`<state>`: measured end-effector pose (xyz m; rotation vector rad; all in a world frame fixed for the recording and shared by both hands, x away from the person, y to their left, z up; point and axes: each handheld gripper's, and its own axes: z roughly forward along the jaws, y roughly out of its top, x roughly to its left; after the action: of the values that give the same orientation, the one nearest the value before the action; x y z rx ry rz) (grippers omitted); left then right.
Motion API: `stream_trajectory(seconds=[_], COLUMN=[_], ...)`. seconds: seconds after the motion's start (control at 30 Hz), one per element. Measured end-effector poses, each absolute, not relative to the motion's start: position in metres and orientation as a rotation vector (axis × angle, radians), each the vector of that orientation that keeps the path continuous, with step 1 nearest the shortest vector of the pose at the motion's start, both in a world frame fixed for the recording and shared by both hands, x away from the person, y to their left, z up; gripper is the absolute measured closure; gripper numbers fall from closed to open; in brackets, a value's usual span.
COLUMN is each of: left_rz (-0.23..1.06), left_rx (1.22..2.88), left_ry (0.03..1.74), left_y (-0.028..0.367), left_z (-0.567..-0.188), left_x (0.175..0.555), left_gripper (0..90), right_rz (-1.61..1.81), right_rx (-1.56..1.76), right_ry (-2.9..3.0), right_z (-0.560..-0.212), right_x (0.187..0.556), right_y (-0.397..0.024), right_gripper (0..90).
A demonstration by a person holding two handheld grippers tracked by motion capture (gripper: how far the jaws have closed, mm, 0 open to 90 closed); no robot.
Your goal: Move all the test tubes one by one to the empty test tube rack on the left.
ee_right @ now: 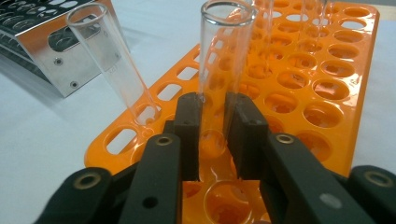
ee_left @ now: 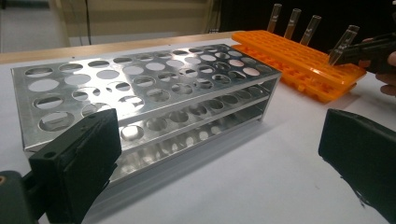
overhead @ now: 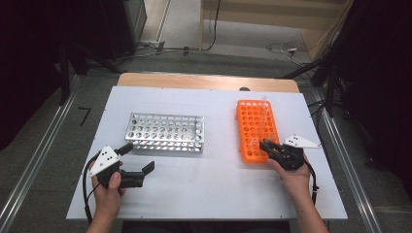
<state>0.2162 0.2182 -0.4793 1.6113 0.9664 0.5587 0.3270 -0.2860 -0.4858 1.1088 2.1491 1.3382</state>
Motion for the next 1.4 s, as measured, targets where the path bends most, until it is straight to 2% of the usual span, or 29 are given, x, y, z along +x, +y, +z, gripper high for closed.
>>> stream_trajectory(seconds=[0.33, 0.9, 1.4], left_rz=[0.551, 0.555, 0.539], left_rx=[1.632, 1.634, 1.64], left_ry=[0.94, 0.924, 0.871], left_y=[0.211, 0.207, 0.194], left_z=[-0.478, -0.473, -0.459], left_x=[0.213, 0.21, 0.207], left_gripper=[0.0, 0.0, 0.0], right_rz=[1.342, 1.422, 1.486], right_rx=[1.117, 1.08, 0.927], right_ry=[2.141, 2.036, 2.122], right_z=[-0.478, -0.425, -0.388], right_x=[0.326, 0.305, 0.283], right_y=[-0.287, -0.305, -0.284], right_gripper=[73.8, 73.9, 74.0])
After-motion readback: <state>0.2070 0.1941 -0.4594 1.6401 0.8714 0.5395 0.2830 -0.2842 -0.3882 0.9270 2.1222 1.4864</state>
